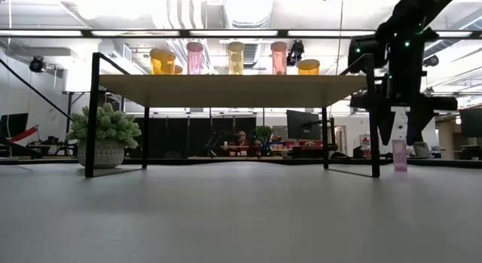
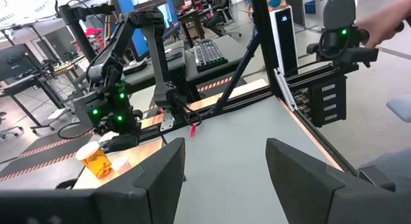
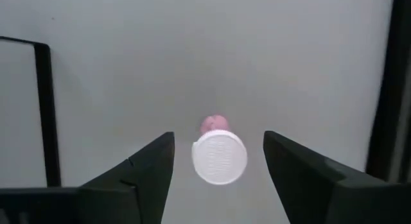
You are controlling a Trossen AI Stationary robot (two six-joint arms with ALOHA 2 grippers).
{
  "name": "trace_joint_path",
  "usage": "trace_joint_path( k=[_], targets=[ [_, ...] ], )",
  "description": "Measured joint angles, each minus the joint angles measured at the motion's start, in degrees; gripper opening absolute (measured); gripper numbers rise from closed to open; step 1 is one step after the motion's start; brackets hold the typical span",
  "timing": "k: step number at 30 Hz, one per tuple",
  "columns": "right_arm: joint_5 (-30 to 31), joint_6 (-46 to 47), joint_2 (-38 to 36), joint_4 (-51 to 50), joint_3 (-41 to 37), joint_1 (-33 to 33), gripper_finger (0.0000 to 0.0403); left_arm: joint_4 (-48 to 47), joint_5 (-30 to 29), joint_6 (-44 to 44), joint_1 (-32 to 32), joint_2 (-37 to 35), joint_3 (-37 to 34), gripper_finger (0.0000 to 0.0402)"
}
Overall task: Pick and place medicine bottles onto shelf by color
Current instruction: Put the purple pill bottle on the shelf aligned with the other purple pill bottle
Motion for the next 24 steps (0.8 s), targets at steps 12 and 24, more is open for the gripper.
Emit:
trace_joint_path(
  k=[12, 24],
  targets=[
    [-0.4, 0.7, 0.0, 2.0, -2.6, 0.0, 0.0164, 0.0, 0.0, 0.0, 0.0, 0.0, 0.0, 0.0201],
    [-0.3, -0.9, 0.0, 2.0, -1.7, 0.0, 0.0108, 0.0, 0.0, 0.0, 0.0, 0.0, 0.0, 0.0201]
  ],
)
